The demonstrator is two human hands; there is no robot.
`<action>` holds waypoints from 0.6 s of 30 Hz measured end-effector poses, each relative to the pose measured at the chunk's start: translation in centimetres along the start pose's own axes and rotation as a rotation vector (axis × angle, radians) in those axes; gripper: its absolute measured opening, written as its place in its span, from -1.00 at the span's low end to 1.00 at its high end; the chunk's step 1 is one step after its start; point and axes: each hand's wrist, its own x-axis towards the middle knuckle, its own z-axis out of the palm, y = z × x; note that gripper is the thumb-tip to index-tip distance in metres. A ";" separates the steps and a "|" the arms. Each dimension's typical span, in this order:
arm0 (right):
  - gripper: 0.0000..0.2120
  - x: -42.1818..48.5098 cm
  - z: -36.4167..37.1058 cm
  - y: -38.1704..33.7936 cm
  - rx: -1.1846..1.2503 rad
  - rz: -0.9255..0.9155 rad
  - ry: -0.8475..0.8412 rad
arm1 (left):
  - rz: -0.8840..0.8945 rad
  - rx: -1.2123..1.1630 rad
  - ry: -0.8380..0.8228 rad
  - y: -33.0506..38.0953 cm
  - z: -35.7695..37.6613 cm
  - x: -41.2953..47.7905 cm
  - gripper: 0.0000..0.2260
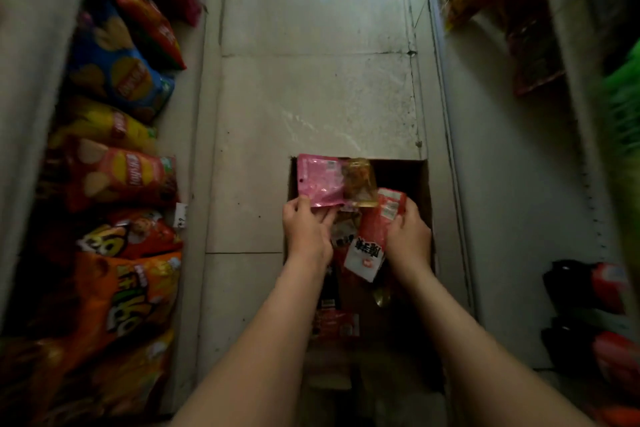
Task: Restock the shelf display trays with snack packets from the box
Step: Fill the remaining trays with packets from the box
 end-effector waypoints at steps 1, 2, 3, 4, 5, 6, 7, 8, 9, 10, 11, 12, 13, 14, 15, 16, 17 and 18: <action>-0.81 -1.2 -1.0 -0.9 0.072 0.027 0.002 | 0.013 -0.029 -0.005 1.5 0.0 -1.5 -0.89; -0.79 -2.5 -2.2 -1.9 0.132 0.074 0.007 | 0.023 -0.033 -0.011 3.1 0.1 -3.3 -0.88; -0.77 -3.4 -3.1 -2.5 0.182 0.108 0.016 | 0.038 -0.049 -0.030 4.4 0.0 -4.3 -0.89; -0.77 -4.9 -4.7 -4.0 0.222 0.140 0.019 | 0.042 -0.044 -0.043 6.3 0.3 -6.4 -0.89; -0.77 -5.6 -5.6 -4.6 0.261 0.149 0.027 | 0.059 -0.048 -0.057 7.3 0.3 -7.2 -0.90; -0.78 -6.9 -7.1 -5.8 0.295 0.162 0.043 | 0.072 -0.031 -0.065 8.8 0.5 -9.0 -0.90; -0.78 -8.2 -8.6 -7.1 0.339 0.171 0.060 | 0.081 -0.023 -0.076 10.1 0.7 -10.4 -0.90; -0.78 -9.2 -10.0 -8.5 0.394 0.178 0.077 | 0.086 -0.011 -0.077 11.6 1.1 -12.1 -0.90; -0.78 -10.6 -11.6 -9.9 0.459 0.182 0.086 | 0.090 0.026 -0.067 12.9 1.7 -14.1 -0.90; -0.77 -11.4 -12.6 -10.8 0.513 0.189 0.086 | 0.094 0.058 -0.049 13.6 2.0 -15.3 -0.89; -0.77 -12.6 -14.0 -12.1 0.571 0.198 0.091 | 0.085 0.088 -0.040 14.6 2.4 -16.9 -0.89; -0.76 -13.7 -15.2 -13.5 0.638 0.202 0.095 | 0.074 0.123 -0.040 15.4 2.8 -18.4 -0.87; -0.75 -14.8 -16.6 -15.3 0.718 0.207 0.099 | 0.067 0.170 -0.037 16.3 3.4 -20.2 -0.84; -0.75 -15.4 -17.3 -16.0 0.789 0.218 0.089 | 0.059 0.226 -0.037 16.7 3.6 -21.4 -0.80; -0.74 -16.3 -18.9 -17.6 0.873 0.228 0.072 | 0.049 0.307 -0.044 17.3 4.2 -23.4 -0.74; -0.73 -16.9 -20.0 -18.8 0.941 0.241 0.051 | 0.026 0.388 -0.059 17.6 4.5 -25.1 -0.68; -0.72 -18.0 -21.4 -20.3 0.998 0.251 0.019 | -0.005 0.471 -0.070 18.1 4.9 -27.3 -0.63; -0.71 -18.6 -22.7 -21.3 1.034 0.259 -0.010 | -0.039 0.542 -0.080 18.3 5.2 -29.4 -0.61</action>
